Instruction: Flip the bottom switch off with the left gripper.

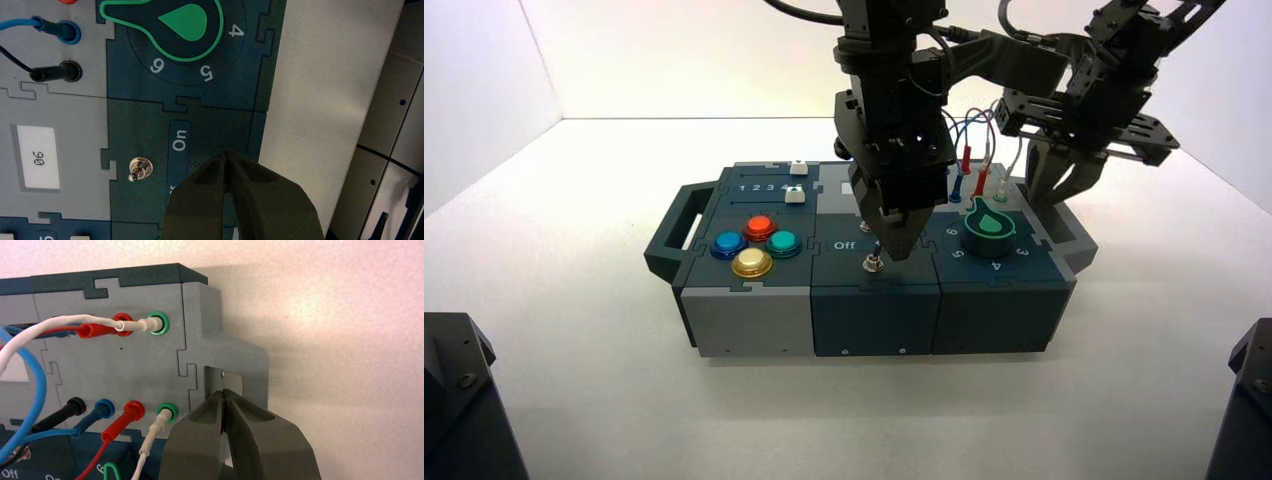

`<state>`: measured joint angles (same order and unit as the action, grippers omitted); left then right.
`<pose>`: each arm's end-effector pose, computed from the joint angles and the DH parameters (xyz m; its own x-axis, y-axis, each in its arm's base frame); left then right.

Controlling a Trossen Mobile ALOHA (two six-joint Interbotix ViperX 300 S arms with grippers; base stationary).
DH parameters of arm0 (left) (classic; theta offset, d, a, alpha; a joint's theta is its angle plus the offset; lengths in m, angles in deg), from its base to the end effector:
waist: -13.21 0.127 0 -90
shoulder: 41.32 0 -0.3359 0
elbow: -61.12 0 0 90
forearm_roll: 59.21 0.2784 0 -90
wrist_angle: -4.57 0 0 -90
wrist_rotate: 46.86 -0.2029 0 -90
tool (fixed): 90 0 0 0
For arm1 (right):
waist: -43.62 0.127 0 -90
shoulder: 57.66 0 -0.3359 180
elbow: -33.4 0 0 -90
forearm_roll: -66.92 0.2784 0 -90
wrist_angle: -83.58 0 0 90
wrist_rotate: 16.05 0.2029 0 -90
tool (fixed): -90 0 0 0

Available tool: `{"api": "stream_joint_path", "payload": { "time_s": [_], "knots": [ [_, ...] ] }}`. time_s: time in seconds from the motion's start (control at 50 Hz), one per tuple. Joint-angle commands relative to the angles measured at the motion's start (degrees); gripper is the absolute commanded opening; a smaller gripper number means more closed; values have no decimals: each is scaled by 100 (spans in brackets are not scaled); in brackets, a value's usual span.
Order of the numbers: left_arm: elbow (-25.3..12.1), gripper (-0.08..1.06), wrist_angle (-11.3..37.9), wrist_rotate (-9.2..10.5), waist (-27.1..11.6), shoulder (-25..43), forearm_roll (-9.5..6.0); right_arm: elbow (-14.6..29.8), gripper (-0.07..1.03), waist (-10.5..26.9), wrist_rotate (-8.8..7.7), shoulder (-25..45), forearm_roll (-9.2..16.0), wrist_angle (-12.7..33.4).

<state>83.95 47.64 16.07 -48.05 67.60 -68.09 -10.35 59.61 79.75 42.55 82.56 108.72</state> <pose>0.1428 -0.3049 0.0585 -0.0464 -0.1346 -0.9898 0.9890 0.1329 -0.0644 0.2477 0.0951 0.0351 0.1625 0.1657 -0.9727 0.0441 0.9836 0.1749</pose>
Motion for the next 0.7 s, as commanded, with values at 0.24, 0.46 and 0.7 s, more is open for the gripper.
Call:
{"api": "stream_joint_path", "payload": {
  "time_s": [0.24,0.46,0.7],
  "knots": [
    [220,-3,9,-26,246,-281,9,-18,-2,35,-26,308,-9,-9],
    [264,-3,-123,-35,255,-325,9,0,-2,35,-35,343,-18,0],
    [-97,-3,-167,-35,255,-387,-53,-9,-2,35,-62,334,-26,-9]
  ]
}}
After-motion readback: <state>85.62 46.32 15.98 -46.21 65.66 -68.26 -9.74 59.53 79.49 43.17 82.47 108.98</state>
